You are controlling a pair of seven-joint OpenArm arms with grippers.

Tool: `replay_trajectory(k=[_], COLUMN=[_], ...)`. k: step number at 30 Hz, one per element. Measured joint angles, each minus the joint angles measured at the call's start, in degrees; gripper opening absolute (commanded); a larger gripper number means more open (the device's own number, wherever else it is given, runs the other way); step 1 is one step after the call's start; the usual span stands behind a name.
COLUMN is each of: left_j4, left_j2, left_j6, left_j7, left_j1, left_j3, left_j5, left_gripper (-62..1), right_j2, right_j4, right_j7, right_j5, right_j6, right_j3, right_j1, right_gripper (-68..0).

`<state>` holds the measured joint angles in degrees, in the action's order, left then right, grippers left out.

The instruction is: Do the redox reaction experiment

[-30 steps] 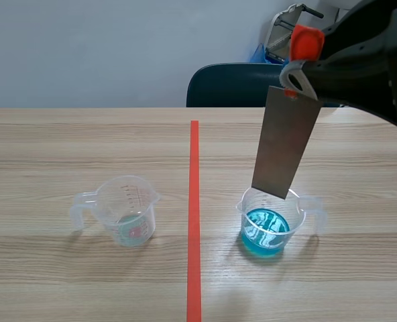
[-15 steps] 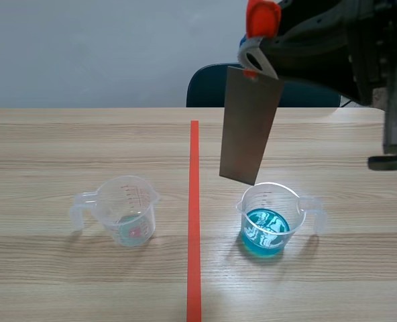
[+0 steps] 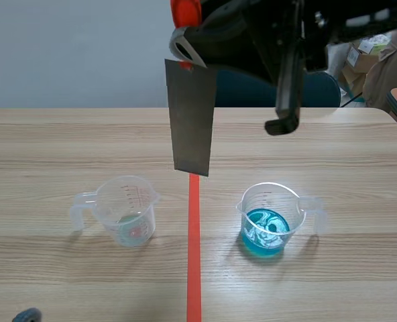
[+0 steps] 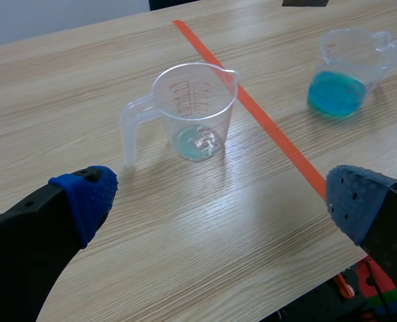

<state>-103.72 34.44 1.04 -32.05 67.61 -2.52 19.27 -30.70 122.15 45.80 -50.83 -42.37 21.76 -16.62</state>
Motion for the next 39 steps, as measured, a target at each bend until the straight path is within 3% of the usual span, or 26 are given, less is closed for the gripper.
replay_trajectory(k=[20,30,39], left_j4=[0.00,0.00,0.00], left_j2=[-0.96,-0.96,-0.94], left_j6=[0.02,0.02,0.02], left_j7=[-0.15,-0.15,-0.15], left_j1=[-1.11,-1.11,-1.11], left_j3=[-1.25,-1.25,-1.25], left_j5=[0.96,0.94,0.94], left_gripper=[1.4,1.4,1.4], right_j2=[14.21,20.50,23.47], right_j4=[-15.45,-19.19,-20.70], right_j7=[4.48,5.33,6.86], right_j5=[0.02,1.14,2.05], right_j6=[0.07,0.09,0.07], right_j3=[12.41,16.39,17.75], right_j1=[-14.05,-16.20,-16.17], right_gripper=[-66.7,-66.7,-66.7])
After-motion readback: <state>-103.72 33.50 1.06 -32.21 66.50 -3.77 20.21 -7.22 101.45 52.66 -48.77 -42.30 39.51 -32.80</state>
